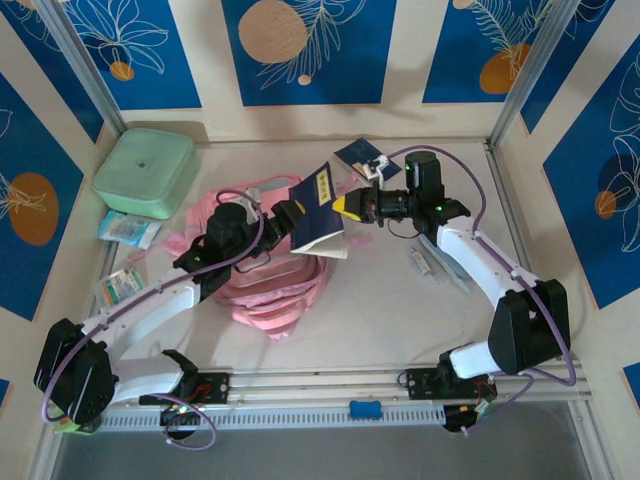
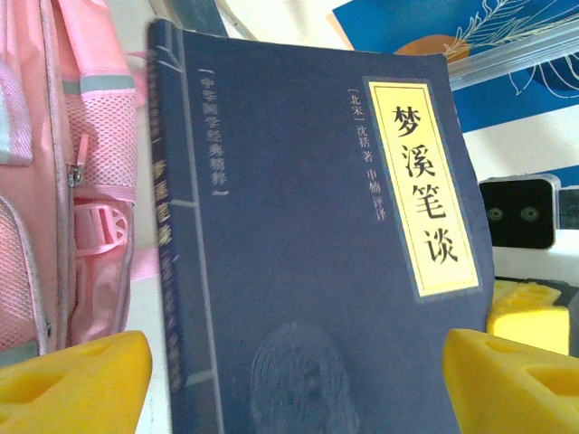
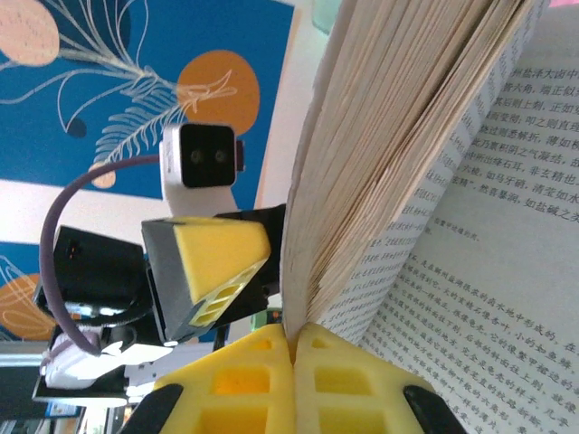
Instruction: Pack books, pencil case, and school supplies into a backpack
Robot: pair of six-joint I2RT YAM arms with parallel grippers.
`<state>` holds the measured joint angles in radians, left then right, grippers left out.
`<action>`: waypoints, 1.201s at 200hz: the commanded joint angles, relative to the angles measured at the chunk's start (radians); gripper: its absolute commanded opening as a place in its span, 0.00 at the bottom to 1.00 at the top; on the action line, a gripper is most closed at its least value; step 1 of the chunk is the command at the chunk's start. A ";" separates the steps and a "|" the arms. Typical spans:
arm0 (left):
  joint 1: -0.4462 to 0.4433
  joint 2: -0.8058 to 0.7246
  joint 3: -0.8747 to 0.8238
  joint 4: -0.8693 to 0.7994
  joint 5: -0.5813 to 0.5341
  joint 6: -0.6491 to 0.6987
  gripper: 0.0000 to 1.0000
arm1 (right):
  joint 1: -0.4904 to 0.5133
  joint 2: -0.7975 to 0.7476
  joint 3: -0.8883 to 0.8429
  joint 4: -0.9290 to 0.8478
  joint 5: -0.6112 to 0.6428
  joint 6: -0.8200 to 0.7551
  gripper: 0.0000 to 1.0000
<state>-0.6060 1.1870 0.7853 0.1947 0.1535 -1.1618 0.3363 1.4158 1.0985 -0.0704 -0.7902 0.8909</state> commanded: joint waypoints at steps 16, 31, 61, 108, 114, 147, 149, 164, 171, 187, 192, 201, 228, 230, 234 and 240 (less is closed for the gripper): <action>0.010 0.002 0.012 0.128 0.048 0.005 0.75 | 0.022 0.017 -0.008 0.056 -0.042 -0.008 0.00; 0.010 -0.009 0.017 0.120 0.053 0.010 0.69 | 0.014 0.024 -0.026 0.057 -0.043 -0.016 0.00; 0.010 -0.022 0.002 0.131 0.059 -0.007 0.60 | 0.001 0.034 -0.021 0.015 -0.062 -0.066 0.00; 0.008 -0.050 -0.012 0.170 0.043 -0.046 0.53 | -0.022 0.055 -0.035 0.018 -0.106 -0.087 0.00; 0.005 -0.052 -0.008 0.155 0.039 -0.048 0.52 | -0.018 0.060 -0.037 0.027 -0.116 -0.083 0.00; -0.005 -0.077 -0.009 0.063 -0.026 -0.086 0.51 | 0.002 0.014 -0.061 0.154 -0.136 -0.028 0.00; -0.007 -0.078 -0.009 0.059 -0.030 -0.089 0.50 | 0.003 0.012 -0.061 0.159 -0.135 -0.026 0.00; -0.013 -0.078 -0.014 0.054 -0.041 -0.112 0.49 | 0.008 -0.003 -0.049 0.175 -0.141 -0.013 0.00; -0.014 -0.078 -0.011 0.042 -0.043 -0.118 0.49 | 0.008 -0.008 -0.046 0.190 -0.149 0.002 0.00; -0.016 -0.079 -0.006 0.016 -0.059 -0.127 0.50 | 0.004 -0.020 -0.053 0.251 -0.166 0.047 0.00; -0.017 -0.081 -0.007 0.010 -0.065 -0.128 0.50 | 0.004 -0.022 -0.056 0.273 -0.171 0.063 0.00; -0.016 -0.080 -0.005 0.004 -0.071 -0.128 0.50 | 0.007 -0.028 -0.060 0.302 -0.178 0.083 0.00; -0.017 -0.066 -0.002 0.003 -0.060 -0.139 0.55 | 0.032 -0.040 -0.055 0.344 -0.195 0.102 0.00; -0.016 -0.064 -0.004 0.009 -0.060 -0.140 0.55 | 0.033 -0.041 -0.055 0.343 -0.195 0.101 0.00; -0.017 -0.064 -0.008 0.019 -0.060 -0.143 0.56 | 0.038 -0.040 -0.053 0.337 -0.193 0.095 0.00; -0.015 -0.066 -0.016 0.041 -0.060 -0.147 0.56 | 0.041 -0.040 -0.052 0.323 -0.189 0.085 0.00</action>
<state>-0.6136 1.1267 0.7616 0.1925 0.0956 -1.2884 0.3550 1.4101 1.0466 0.2058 -0.9302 0.9642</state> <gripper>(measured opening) 0.553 0.053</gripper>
